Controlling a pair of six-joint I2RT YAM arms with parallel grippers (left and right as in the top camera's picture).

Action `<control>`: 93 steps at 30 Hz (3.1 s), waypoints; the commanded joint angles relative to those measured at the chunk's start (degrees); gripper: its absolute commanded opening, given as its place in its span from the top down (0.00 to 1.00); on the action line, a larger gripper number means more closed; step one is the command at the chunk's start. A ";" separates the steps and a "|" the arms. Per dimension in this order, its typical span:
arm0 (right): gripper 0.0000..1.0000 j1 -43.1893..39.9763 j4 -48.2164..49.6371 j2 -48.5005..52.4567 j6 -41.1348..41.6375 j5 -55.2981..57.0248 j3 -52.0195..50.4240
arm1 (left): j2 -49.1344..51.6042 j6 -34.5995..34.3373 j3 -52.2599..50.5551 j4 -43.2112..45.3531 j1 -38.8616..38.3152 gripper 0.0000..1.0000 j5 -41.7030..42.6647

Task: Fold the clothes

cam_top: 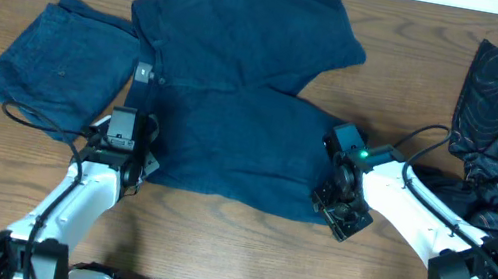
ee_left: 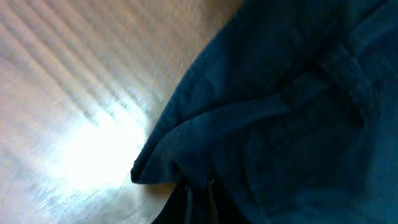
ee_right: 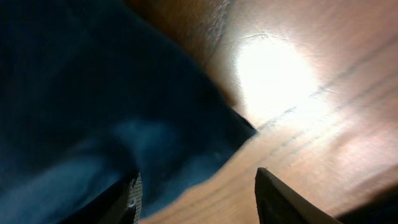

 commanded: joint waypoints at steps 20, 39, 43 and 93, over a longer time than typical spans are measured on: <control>0.99 -3.61 4.04 -2.43 -9.18 14.40 -2.08 | -6.67 13.81 0.46 -7.30 0.17 0.94 10.82; 0.99 -23.32 -8.94 -31.45 -34.16 21.29 1.70 | -25.05 21.33 6.23 -26.32 -1.64 0.94 22.08; 0.99 -23.32 -12.13 -33.33 -36.11 21.31 1.70 | -29.49 20.65 6.75 -32.30 -1.64 0.94 22.80; 0.81 -16.50 68.06 19.30 -65.18 14.82 21.62 | 18.03 7.39 14.58 41.27 -0.42 0.85 -2.21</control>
